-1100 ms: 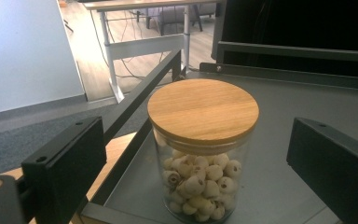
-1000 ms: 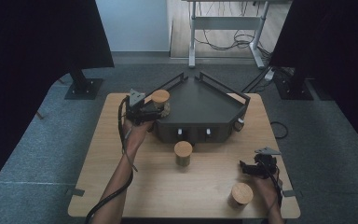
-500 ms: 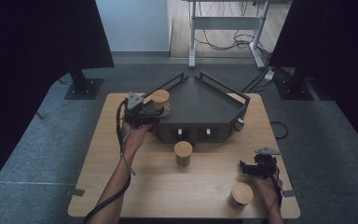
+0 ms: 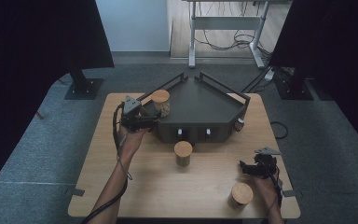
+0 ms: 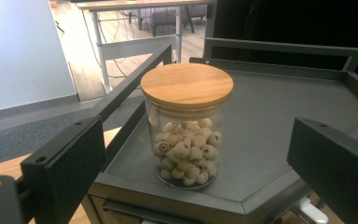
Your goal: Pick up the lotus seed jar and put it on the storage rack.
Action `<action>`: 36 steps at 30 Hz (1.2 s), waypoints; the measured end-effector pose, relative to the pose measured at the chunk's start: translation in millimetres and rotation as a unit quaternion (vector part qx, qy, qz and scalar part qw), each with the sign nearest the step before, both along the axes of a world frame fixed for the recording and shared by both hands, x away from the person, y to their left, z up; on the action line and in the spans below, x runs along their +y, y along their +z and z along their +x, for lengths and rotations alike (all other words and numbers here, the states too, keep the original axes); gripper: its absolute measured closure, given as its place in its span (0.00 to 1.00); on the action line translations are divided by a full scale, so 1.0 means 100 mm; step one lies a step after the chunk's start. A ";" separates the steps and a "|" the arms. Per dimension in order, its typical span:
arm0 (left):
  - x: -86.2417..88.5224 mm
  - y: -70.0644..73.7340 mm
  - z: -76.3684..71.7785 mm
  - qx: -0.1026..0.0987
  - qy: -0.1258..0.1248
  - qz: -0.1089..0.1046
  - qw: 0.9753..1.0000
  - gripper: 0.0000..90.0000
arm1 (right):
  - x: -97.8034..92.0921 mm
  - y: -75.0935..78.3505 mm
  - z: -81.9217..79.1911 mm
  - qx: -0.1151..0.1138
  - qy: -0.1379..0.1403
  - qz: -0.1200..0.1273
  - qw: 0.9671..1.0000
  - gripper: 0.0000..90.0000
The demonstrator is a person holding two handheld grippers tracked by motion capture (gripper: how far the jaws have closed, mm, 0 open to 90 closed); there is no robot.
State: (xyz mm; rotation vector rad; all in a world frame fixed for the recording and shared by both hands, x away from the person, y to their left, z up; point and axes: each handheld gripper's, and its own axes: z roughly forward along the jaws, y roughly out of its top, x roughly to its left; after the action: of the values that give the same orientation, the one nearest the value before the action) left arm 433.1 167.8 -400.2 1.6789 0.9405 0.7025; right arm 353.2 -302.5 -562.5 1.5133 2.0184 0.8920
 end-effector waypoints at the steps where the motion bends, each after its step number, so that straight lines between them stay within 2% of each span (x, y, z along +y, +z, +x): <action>1: 0.00 0.00 -0.01 0.000 -0.001 0.000 1.000 0.04 | 0.00 0.00 0.00 0.000 0.000 0.000 1.000 0.07; 26: 0.18 -0.07 -0.21 0.007 -0.002 -0.009 1.000 0.05 | 0.00 0.00 0.00 0.000 0.000 0.000 1.000 0.07; 36: 0.22 -0.09 -0.30 0.006 -0.003 0.000 1.000 0.05 | 0.00 0.00 0.00 0.001 -0.001 0.001 1.000 0.07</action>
State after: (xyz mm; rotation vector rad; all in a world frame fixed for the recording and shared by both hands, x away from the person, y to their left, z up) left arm 403.1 189.8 -409.0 1.6877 0.9435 0.6895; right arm 353.2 -302.3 -562.5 1.5162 2.0174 0.8919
